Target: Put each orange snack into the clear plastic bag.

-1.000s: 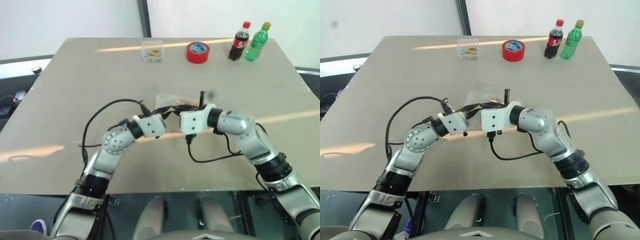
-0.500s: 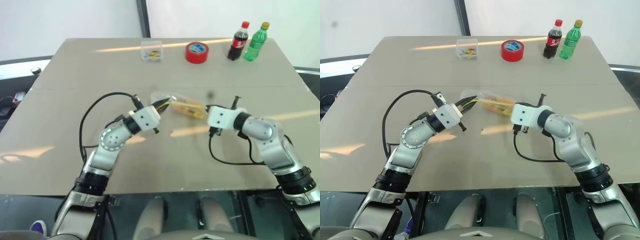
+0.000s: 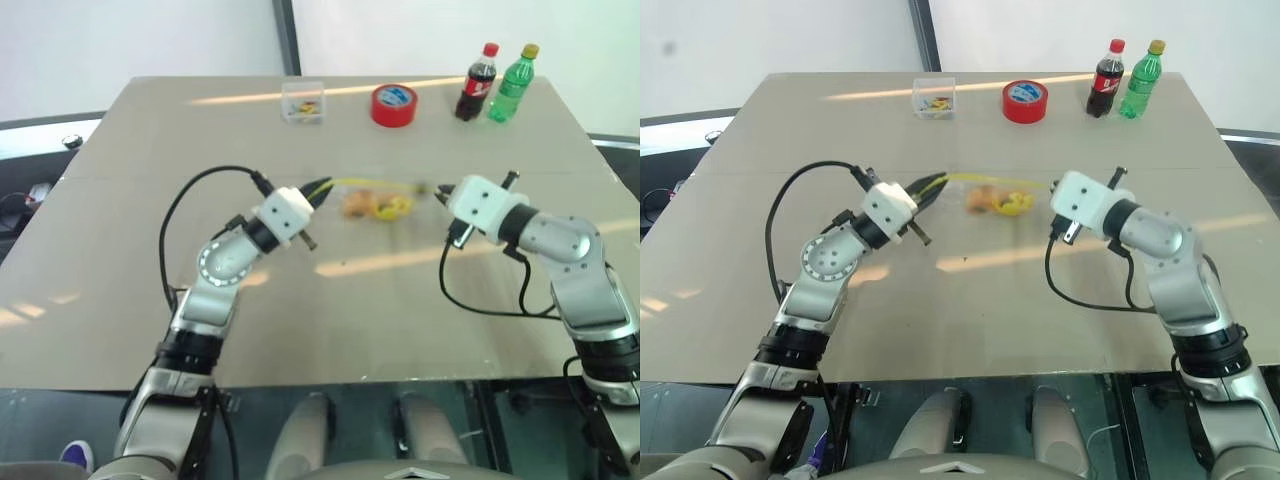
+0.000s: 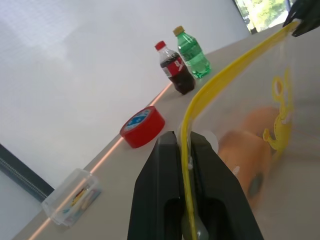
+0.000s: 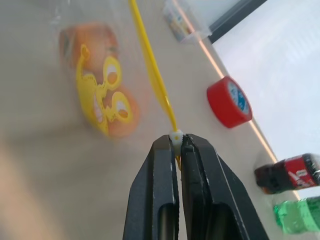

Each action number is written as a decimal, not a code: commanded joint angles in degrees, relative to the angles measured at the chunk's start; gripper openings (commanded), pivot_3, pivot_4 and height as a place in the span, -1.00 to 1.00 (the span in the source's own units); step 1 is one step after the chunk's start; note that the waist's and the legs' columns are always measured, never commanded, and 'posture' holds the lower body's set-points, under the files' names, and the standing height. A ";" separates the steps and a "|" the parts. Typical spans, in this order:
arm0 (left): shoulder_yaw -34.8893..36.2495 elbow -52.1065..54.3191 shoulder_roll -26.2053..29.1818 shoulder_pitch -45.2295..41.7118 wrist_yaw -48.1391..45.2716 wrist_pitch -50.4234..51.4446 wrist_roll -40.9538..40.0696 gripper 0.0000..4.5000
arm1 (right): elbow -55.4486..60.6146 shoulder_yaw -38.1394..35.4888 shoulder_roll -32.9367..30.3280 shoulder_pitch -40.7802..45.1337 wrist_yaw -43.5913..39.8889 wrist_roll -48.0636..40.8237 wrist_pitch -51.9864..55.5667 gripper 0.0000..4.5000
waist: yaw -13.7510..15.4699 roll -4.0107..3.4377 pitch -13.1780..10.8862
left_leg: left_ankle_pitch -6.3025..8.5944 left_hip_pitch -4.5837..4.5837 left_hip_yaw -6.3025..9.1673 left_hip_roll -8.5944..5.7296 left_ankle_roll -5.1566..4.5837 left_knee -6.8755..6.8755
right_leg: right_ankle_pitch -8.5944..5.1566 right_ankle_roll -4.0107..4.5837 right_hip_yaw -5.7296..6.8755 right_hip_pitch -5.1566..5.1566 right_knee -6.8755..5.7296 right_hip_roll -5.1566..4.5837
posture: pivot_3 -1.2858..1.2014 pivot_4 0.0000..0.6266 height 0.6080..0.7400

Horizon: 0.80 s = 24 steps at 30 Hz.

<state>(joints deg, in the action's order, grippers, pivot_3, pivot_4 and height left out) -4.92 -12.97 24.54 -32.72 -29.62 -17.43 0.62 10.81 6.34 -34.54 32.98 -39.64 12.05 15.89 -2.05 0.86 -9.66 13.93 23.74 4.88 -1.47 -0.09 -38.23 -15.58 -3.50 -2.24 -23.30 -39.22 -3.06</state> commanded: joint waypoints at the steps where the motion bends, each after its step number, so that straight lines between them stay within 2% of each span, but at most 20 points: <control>1: 2.50 -6.61 -0.40 -7.18 2.61 0.27 0.27 -1.00 | -7.42 -2.11 -0.74 7.02 6.80 3.00 -5.02 -0.94 | 0.04 0.01 -0.01 | 0.00 0.00 0.00 -0.01 0.00 -0.03 | 0.00 0.00 0.00 0.01 -0.02 0.00 | 0.03 -0.52 1.00; 5: 1.92 -12.41 -0.32 -12.99 2.03 -1.42 0.91 -1.00 | -12.91 -2.33 -1.55 11.34 10.23 4.15 -8.76 -0.94 | -0.04 0.01 -0.01 | -0.12 0.02 0.00 -0.02 0.21 -0.01 | 0.00 0.00 0.02 -0.01 0.02 0.00 | 0.03 -0.52 1.00; 8: 1.41 -12.37 0.15 -13.28 -1.14 -0.72 -0.52 -1.00 | -11.46 -3.47 -2.17 10.11 10.29 3.53 -8.55 -0.94 | -0.12 0.01 -0.01 | -0.13 0.10 -0.04 -0.02 0.23 0.08 | 0.00 0.00 -0.03 -0.06 0.15 -0.02 | 0.03 -0.52 1.00; 13: -0.89 -5.03 1.83 -4.82 -10.72 3.40 -3.89 -1.00 | -0.53 -3.70 -2.05 0.03 5.76 -0.41 -2.01 -0.94 | -0.26 0.00 0.00 | -0.12 0.13 -0.09 0.03 0.21 0.27 | -0.01 0.00 -0.10 -0.13 0.28 -0.03 | 0.03 -0.52 1.00; 18: -3.05 4.02 4.07 4.60 -16.79 8.71 -5.83 -1.00 | 8.75 -0.22 -1.08 -10.24 1.99 -2.92 4.85 -0.94 | -0.29 -0.01 0.00 | -0.09 0.11 -0.14 0.09 0.15 0.24 | -0.01 0.00 -0.18 -0.18 0.15 0.00 | 0.03 -0.52 1.00; 19: -3.16 5.89 4.42 6.14 -17.97 10.78 -6.98 -1.00 | 9.67 0.70 -1.12 -12.14 1.68 -2.63 4.97 -0.74 | -0.26 -0.01 0.00 | 0.01 0.10 -0.14 0.12 -0.02 0.18 | -0.01 0.00 -0.18 -0.17 0.07 0.00 | 0.03 -0.52 1.00; 21: -2.98 9.53 5.40 8.37 -20.25 14.16 -9.32 -1.00 | 11.67 1.26 -0.55 -14.90 1.24 -3.40 6.85 -0.56 | -0.19 -0.01 0.00 | 0.02 0.07 -0.13 0.13 -0.03 0.05 | -0.01 0.00 -0.17 -0.14 -0.06 0.00 | 0.03 -0.52 1.00; 22: -2.64 10.98 5.82 9.09 -21.15 15.75 -10.58 -0.68 | 12.53 1.18 -0.54 -15.89 1.03 -3.80 7.59 -0.33 | -0.18 -0.01 0.00 | 0.02 0.05 -0.12 0.13 -0.04 -0.02 | -0.01 0.00 -0.17 -0.12 -0.15 0.00 | 0.03 -0.52 1.00; 23: -2.33 12.28 6.33 9.70 -22.04 17.17 -11.70 -0.58 | 13.28 1.01 -0.64 -16.64 0.79 -4.21 8.29 -0.13 | -0.15 -0.01 0.00 | 0.02 0.02 -0.12 0.15 -0.04 -0.04 | -0.01 0.00 -0.17 -0.11 -0.20 0.00 | 0.03 -0.52 1.00; 24: -2.05 13.30 7.11 10.37 -23.12 17.97 -12.57 -0.38 | 14.05 0.47 -0.78 -17.67 0.36 -5.09 9.09 0.14 | -0.14 -0.01 0.00 | 0.02 0.00 -0.11 0.14 -0.04 -0.07 | -0.01 0.00 -0.16 -0.11 -0.28 0.00 | 0.03 -0.52 1.00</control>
<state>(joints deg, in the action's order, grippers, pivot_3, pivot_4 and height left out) -8.80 -3.91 30.36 -22.81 -50.94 -1.13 -9.25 20.81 8.57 -34.90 15.65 -38.71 8.36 23.82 -2.19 0.85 -9.67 13.95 23.73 4.78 -1.33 -0.12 -38.31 -15.60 -3.50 -2.39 -23.40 -39.54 -3.07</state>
